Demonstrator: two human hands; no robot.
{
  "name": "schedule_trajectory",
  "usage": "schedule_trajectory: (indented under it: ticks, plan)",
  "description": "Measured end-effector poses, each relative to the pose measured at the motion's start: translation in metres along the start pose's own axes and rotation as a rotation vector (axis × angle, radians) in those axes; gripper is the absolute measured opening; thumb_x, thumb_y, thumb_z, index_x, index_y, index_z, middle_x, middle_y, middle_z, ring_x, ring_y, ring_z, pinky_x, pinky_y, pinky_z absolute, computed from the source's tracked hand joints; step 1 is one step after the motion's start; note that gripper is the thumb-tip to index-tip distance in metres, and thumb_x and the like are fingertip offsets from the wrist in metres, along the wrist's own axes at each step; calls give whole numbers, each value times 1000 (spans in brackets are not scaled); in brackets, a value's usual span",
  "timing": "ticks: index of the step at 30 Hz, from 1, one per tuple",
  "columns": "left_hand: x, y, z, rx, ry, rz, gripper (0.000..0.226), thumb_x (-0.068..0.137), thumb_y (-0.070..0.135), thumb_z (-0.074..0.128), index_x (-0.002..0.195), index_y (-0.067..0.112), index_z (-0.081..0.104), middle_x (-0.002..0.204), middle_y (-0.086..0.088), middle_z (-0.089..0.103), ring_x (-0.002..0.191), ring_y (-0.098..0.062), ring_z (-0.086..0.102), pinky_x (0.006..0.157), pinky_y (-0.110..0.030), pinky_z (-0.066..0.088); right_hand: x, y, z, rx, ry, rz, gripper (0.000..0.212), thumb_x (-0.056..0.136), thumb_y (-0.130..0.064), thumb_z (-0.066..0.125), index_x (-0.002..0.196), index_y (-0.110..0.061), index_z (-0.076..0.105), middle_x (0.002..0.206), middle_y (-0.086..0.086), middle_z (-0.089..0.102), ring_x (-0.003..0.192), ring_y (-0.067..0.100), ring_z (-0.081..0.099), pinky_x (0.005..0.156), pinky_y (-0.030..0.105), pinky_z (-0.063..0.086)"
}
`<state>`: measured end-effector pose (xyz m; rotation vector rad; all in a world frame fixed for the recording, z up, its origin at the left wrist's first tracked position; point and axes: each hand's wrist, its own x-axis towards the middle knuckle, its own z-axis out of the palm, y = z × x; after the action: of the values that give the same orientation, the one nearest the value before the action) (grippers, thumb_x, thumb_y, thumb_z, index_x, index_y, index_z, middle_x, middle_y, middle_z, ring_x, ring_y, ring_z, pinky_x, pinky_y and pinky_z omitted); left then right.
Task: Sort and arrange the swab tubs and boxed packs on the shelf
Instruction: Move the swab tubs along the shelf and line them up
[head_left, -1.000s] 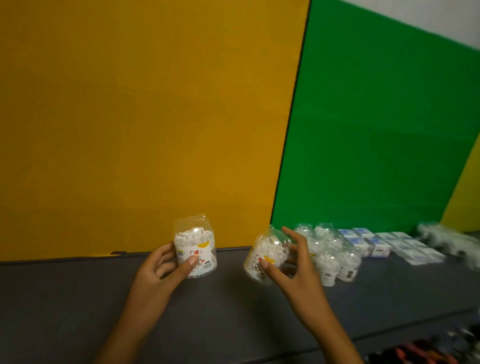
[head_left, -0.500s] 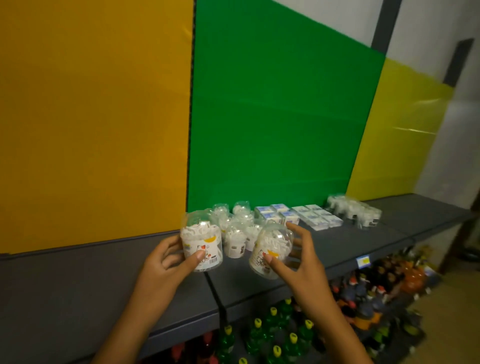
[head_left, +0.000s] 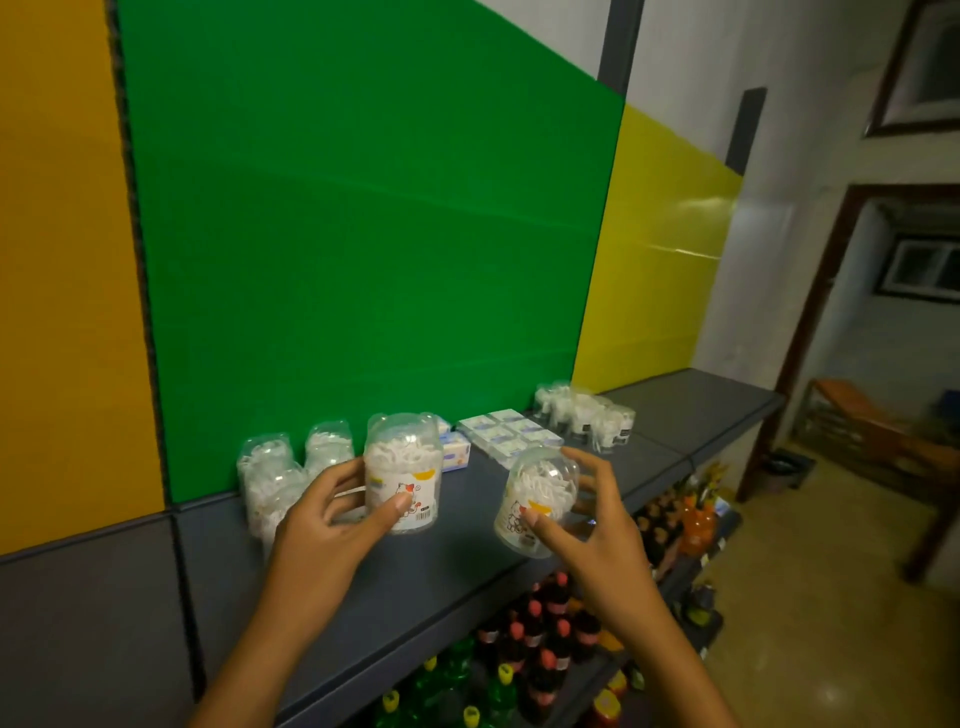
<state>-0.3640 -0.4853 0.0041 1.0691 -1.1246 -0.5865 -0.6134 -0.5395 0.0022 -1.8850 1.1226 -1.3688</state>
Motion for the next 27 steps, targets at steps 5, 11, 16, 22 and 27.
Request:
schedule_trajectory:
  ticks: [5,11,16,22,27]
  plan:
    - [52,-20,53,18,-27,18,46,69,26,78,112,28,62,103,18,70,95,5,64,70,-7,49,55,29,-23,-39,24,-17,64,80,-36,79,130,-48,41,129,-19,54,110,-5,56,85,18,53]
    - [95,-48,96,13,-50,-7,56,62,38,77,115,27,62,109,13,69,101,0,64,82,-19,48,105,67,-35,-46,39,-17,65,78,-40,79,129,-50,40,128,-19,54,109,4,59,87,28,56]
    - [114,-58,107,39,-20,-35,53,62,35,78,111,26,62,106,10,71,99,-5,66,84,-23,53,138,89,-30,-8,-4,-37,64,79,-38,79,127,-53,40,129,-20,52,109,-2,57,86,23,54]
    - [116,-54,100,121,136,-21,44,61,32,78,102,33,62,99,16,71,95,2,65,74,-13,52,173,107,-5,95,-121,-77,65,78,-31,82,129,-43,44,127,-18,55,104,-2,60,84,26,56]
    - [93,-42,90,219,327,-2,39,65,25,78,97,37,58,89,35,67,87,11,64,68,-6,49,189,107,22,197,-294,-127,66,77,-31,83,128,-45,44,125,-19,56,104,0,61,85,29,57]
